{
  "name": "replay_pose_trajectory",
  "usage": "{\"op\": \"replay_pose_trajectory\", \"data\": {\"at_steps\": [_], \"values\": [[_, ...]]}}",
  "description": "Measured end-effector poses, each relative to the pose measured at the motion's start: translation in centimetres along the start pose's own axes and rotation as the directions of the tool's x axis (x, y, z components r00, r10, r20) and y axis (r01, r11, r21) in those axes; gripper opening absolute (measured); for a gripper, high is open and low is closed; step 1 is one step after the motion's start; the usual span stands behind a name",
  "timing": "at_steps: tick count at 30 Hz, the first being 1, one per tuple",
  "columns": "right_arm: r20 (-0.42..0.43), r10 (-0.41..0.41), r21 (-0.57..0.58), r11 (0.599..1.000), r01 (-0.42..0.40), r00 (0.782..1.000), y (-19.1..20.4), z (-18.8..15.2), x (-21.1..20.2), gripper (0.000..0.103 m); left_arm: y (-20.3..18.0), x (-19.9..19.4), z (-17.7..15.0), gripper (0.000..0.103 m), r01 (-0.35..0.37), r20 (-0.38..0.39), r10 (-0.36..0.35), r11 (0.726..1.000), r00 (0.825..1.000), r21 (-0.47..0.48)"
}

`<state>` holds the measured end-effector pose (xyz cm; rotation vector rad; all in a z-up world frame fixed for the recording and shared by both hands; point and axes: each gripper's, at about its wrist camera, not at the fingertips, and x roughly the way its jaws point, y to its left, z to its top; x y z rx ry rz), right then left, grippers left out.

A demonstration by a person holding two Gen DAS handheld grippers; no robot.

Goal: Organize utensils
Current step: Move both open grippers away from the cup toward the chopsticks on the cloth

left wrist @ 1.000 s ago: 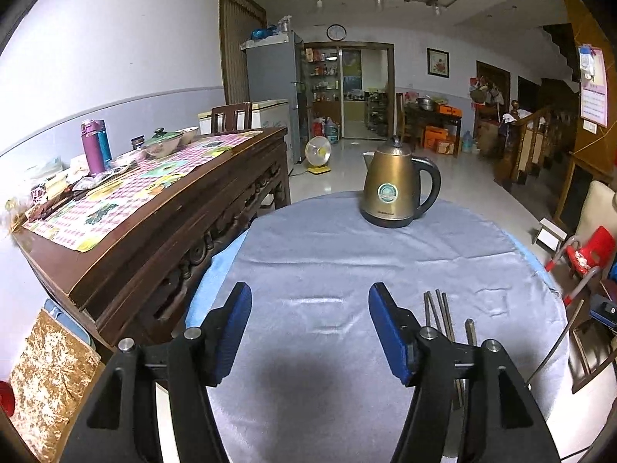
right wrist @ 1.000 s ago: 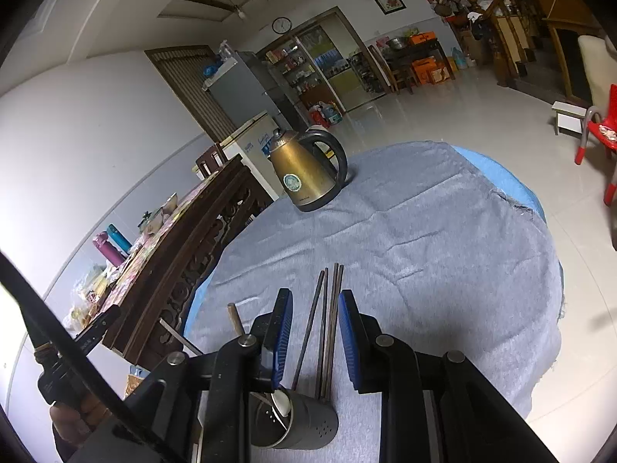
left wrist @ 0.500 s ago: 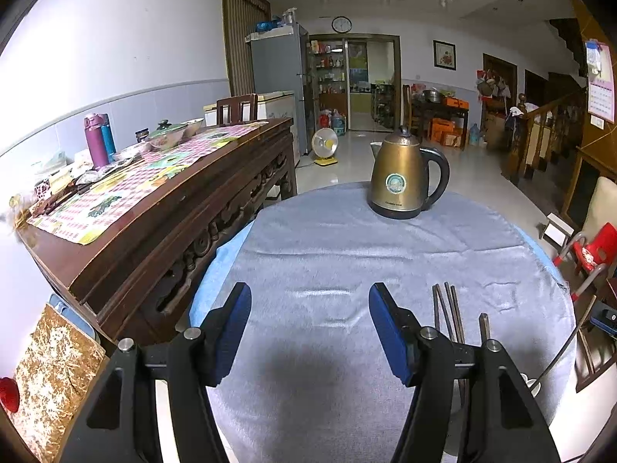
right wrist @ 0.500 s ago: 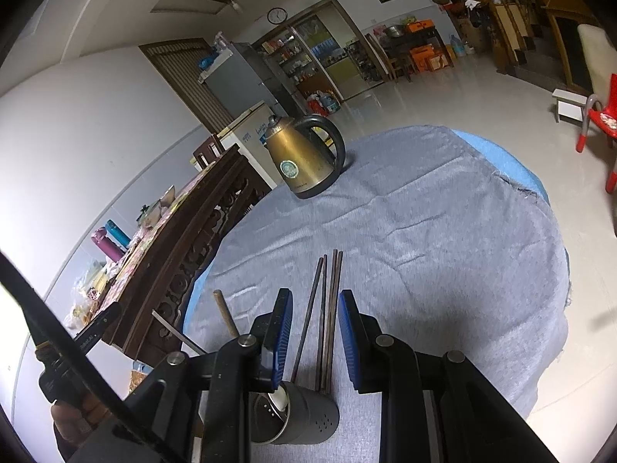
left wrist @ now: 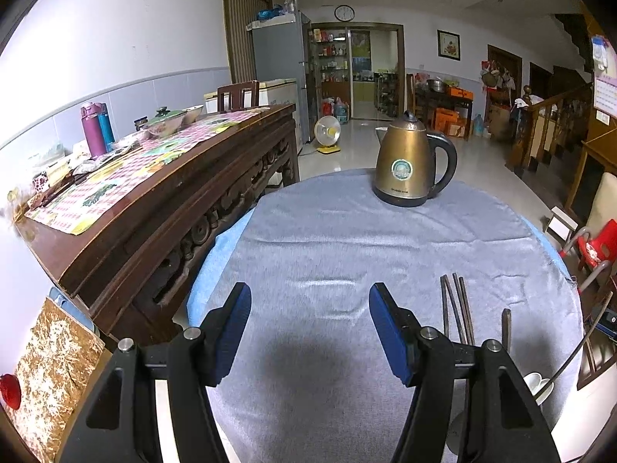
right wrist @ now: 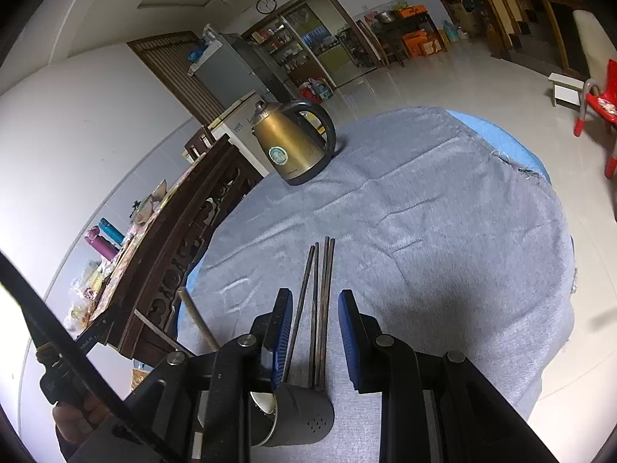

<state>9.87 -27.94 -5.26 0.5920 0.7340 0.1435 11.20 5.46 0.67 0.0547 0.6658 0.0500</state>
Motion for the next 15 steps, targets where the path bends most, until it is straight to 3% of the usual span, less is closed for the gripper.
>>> {"op": "replay_pose_trajectory", "data": {"at_steps": [15], "values": [[-0.057,-0.015,0.013,1.0,0.015,0.998,-0.8,0.3,3.0,0.027,0.2,2.3,0.0,0.064,-0.001,-0.043,0.001,1.0,0.999,-0.002]]}}
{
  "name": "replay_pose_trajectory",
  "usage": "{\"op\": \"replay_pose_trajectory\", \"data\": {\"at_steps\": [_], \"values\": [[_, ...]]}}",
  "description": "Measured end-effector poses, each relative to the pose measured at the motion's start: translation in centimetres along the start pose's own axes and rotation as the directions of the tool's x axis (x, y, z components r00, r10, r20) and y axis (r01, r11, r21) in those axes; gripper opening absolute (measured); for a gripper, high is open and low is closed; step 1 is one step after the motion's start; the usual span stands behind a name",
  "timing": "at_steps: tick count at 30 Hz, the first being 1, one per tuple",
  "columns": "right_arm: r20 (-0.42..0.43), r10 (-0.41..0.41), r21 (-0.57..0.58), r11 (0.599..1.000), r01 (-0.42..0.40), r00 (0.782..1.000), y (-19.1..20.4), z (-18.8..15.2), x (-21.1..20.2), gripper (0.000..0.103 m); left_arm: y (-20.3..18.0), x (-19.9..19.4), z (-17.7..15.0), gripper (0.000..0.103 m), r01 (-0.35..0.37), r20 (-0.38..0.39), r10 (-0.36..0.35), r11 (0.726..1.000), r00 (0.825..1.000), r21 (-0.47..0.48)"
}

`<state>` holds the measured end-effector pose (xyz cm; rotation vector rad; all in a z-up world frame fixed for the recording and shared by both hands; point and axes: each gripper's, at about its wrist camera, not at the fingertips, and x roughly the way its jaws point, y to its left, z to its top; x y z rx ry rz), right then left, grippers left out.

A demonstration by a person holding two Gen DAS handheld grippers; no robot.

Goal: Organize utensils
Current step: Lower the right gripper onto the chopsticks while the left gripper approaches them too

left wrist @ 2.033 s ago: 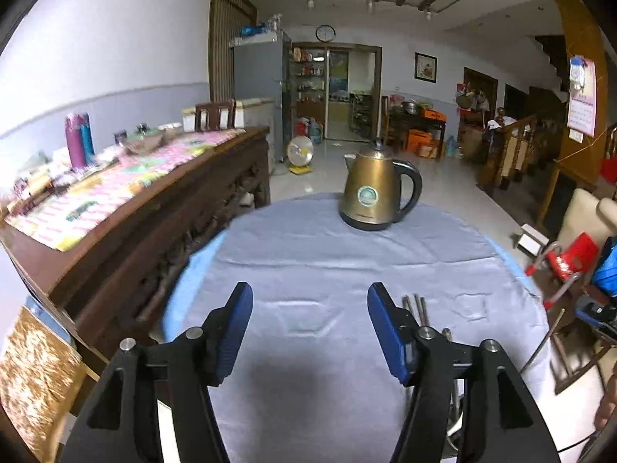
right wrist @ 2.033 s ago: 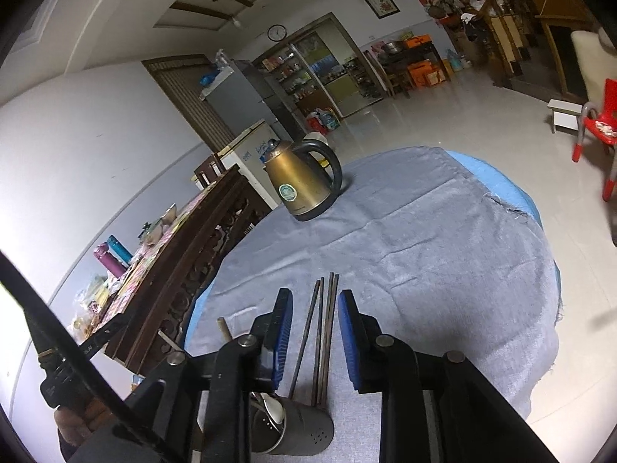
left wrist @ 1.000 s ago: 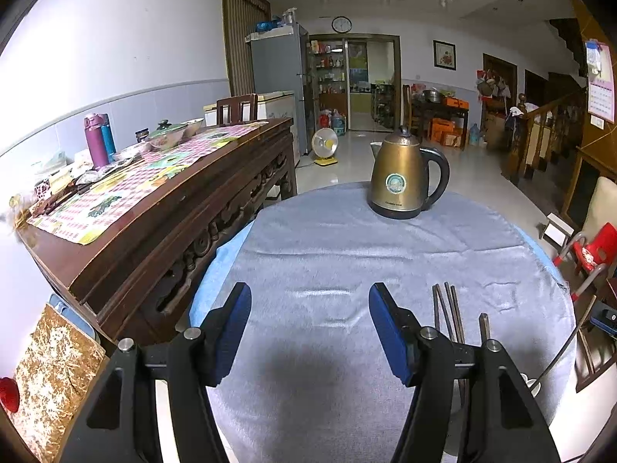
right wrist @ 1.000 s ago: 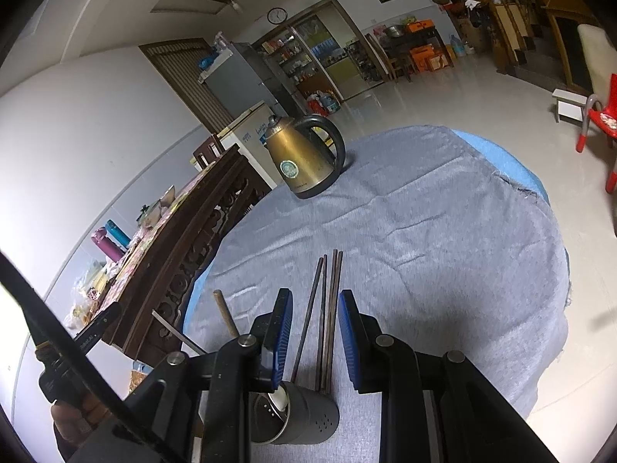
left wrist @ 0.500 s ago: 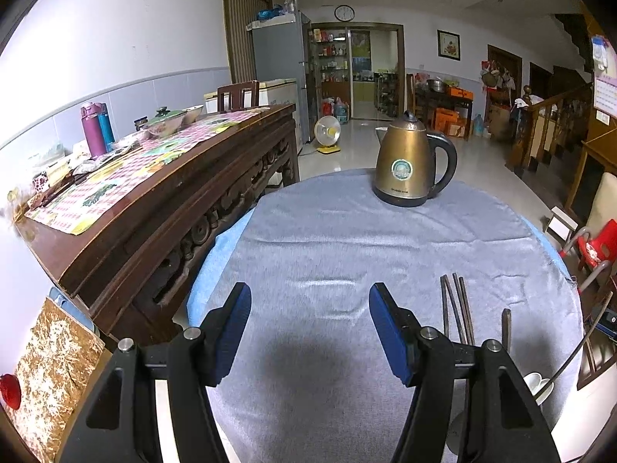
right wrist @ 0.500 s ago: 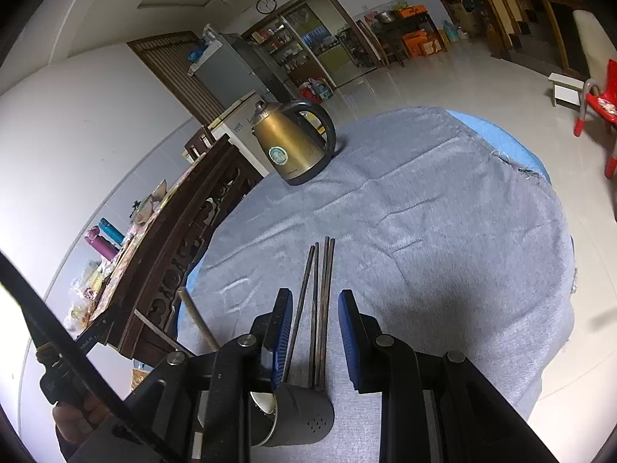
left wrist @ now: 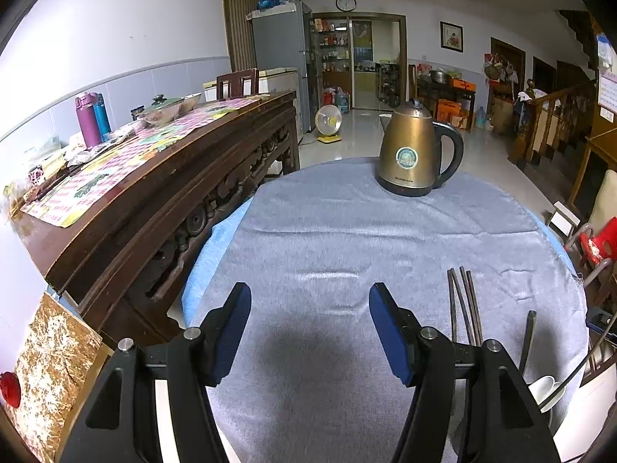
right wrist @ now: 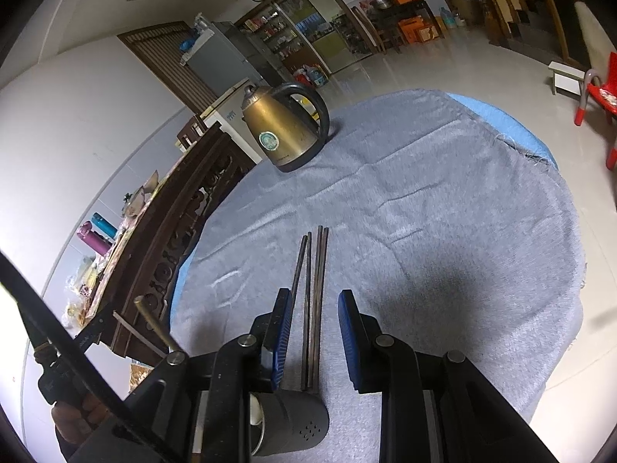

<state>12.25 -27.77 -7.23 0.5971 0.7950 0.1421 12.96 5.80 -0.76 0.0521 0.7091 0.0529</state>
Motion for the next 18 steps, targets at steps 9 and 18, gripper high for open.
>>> {"op": "replay_pose_trajectory", "data": {"at_steps": [9,18], "values": [[-0.049,-0.01,0.006,1.0,0.01,0.999,-0.6,0.2,2.1,0.027,0.1,2.2,-0.5,0.064,-0.007,-0.048,0.007,1.0,0.999,0.005],[-0.172,-0.004,-0.05,0.999,-0.005,0.985,-1.4,2.3,8.3,0.027,0.3,6.4,-3.3,0.065,-0.021,-0.186,0.025,1.0,0.982,0.021]]}}
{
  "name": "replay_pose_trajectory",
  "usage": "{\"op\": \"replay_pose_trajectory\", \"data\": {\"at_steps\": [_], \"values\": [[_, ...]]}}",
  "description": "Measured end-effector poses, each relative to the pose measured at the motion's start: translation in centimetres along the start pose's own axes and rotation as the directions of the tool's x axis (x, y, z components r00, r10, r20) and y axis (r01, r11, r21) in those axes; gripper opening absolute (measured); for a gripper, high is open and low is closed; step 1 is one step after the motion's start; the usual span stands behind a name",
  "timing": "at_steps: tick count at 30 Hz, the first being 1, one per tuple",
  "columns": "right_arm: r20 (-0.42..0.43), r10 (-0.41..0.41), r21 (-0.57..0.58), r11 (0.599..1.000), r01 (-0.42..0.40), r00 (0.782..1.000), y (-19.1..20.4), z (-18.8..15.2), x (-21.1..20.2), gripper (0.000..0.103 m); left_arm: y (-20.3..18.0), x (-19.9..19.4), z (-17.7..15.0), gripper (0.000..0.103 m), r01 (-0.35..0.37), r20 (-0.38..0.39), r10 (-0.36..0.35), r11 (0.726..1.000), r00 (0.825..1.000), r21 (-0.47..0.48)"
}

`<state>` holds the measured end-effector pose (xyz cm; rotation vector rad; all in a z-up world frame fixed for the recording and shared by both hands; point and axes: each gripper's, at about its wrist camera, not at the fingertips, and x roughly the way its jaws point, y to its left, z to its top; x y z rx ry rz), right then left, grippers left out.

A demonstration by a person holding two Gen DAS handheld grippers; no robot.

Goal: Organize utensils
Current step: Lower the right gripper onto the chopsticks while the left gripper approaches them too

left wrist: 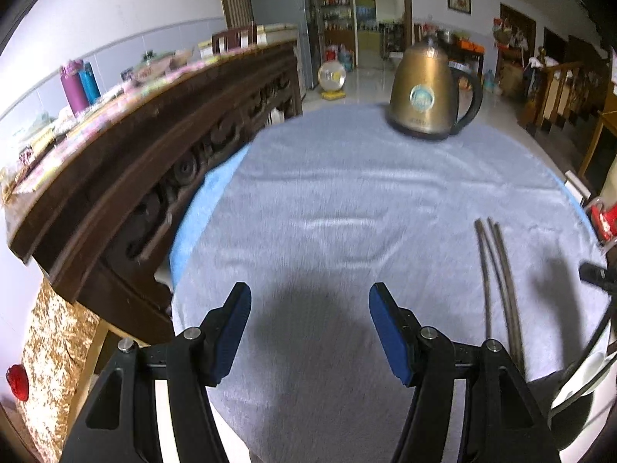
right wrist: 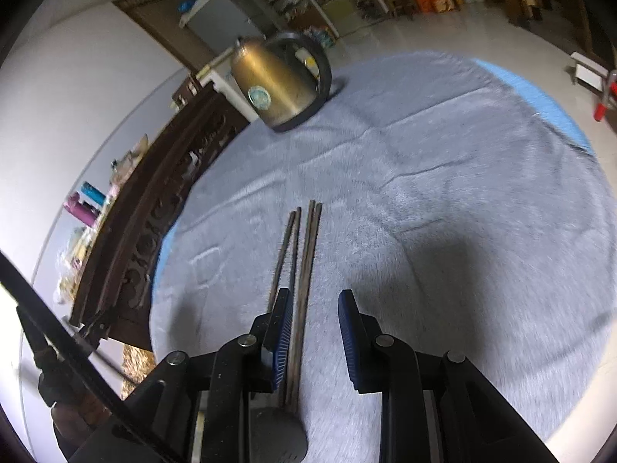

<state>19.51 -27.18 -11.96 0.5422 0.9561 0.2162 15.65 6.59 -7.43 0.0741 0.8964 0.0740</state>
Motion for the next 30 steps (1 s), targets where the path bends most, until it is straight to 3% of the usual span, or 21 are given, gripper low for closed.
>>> {"op": "replay_pose_trajectory", "data": {"at_steps": [7,15,30], "values": [[-0.101,-0.021,-0.085,0.996,0.012,0.995,0.9,3.4,7.3,0.027,-0.4,2.2,-1.4,0.064,-0.007,-0.072,0.008,1.0,0.997,0.015],[-0.145,-0.073,-0.087,0.994,0.061,0.987,1.6,6.1,13.7,0.026,-0.3,3.7,-2.0,0.065,-0.009,-0.114,0.011,1.0,0.993,0.014],[-0.143,-0.212,-0.149,0.97,0.19,0.967,3.4,8.0,17.0,0.025,-1.0,4.7,-2.2,0.065,0.003,-0.142,0.001,1.0,0.99,0.028]]}}
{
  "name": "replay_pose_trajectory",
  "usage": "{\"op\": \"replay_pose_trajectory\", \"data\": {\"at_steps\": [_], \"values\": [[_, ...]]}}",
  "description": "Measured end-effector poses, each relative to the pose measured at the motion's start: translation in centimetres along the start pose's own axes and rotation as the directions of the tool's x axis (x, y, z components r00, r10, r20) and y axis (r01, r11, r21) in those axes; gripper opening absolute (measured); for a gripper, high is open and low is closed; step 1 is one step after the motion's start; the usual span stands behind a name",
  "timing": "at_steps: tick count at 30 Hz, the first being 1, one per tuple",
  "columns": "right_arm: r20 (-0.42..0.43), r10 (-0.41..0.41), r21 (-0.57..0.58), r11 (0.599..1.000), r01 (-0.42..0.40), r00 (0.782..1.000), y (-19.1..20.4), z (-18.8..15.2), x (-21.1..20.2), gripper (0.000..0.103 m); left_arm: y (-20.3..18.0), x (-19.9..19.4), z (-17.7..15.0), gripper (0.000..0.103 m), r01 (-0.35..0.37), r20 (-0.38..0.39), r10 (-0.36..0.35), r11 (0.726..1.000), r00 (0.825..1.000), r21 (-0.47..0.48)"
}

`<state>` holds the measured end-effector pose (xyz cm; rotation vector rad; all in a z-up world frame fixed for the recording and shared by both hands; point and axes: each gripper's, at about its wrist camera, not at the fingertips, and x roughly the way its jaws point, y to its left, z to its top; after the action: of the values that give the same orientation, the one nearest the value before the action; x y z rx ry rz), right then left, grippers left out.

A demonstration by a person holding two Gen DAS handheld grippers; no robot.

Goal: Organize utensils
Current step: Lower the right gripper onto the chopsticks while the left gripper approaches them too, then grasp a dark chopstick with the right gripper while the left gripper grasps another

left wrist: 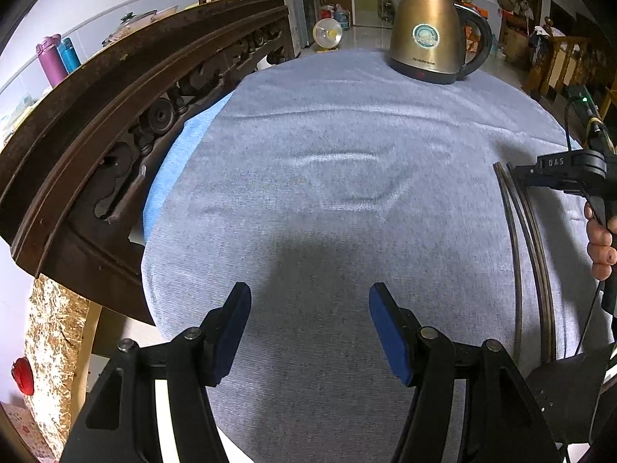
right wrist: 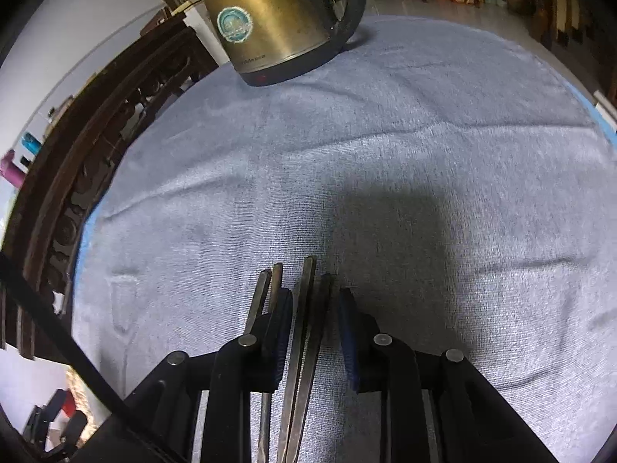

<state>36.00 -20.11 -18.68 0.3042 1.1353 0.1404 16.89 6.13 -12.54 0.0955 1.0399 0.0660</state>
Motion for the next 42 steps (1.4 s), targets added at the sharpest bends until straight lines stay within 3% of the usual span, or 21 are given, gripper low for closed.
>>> {"op": "replay_pose_trajectory", "data": {"at_steps": [3,11,14,17,23,30,33,35,42], "values": [[-0.009,-0.051,-0.046,0.998,0.05,0.999,0.4,-0.1,0.0,0.018,0.0,0.0,0.0,0.065,-0.004,0.004,0.004,1.0,1.0,0.003],[-0.026,-0.113,-0.005,0.994,0.113,0.993,-1.8,-0.3,-1.3,0.018,-2.6,1.5,1.8,0.065,0.034,0.02,-0.036,0.996,0.999,0.079],[-0.045,-0.106,0.016,0.994,0.107,0.993,-2.4,-0.3,-1.4,0.018,-4.7,2.7,3.5,0.065,0.109,0.026,-0.112,0.987,0.993,0.117],[-0.073,-0.01,0.075,0.997,0.016,0.997,-2.9,-0.2,-1.4,0.018,-6.9,3.7,5.2,0.064,0.197,0.025,-0.203,0.97,0.979,0.145],[-0.072,-0.015,0.084,0.996,0.022,0.997,-2.5,-0.6,-0.9,0.019,-11.4,4.5,6.6,0.065,0.324,-0.017,-0.327,0.923,0.945,0.21],[-0.037,-0.08,0.019,0.997,0.08,0.996,-2.3,-1.0,-1.9,0.015,-14.8,5.9,6.3,0.065,0.37,-0.101,-0.356,0.895,0.929,0.249],[-0.04,-0.083,0.042,0.995,0.085,0.996,-3.4,-1.0,-2.3,0.015,-15.3,7.0,6.1,0.065,0.343,-0.119,-0.323,0.902,0.939,0.262],[-0.041,-0.093,0.066,0.993,0.096,0.995,-4.3,-0.9,-2.5,0.015,-15.1,7.4,6.1,0.065,0.365,-0.124,-0.344,0.899,0.931,0.244],[-0.052,-0.056,0.113,0.992,0.062,0.997,-4.8,-0.5,-2.2,0.018,-16.3,7.5,6.7,0.065,0.349,-0.122,-0.328,0.902,0.937,0.255]]}}
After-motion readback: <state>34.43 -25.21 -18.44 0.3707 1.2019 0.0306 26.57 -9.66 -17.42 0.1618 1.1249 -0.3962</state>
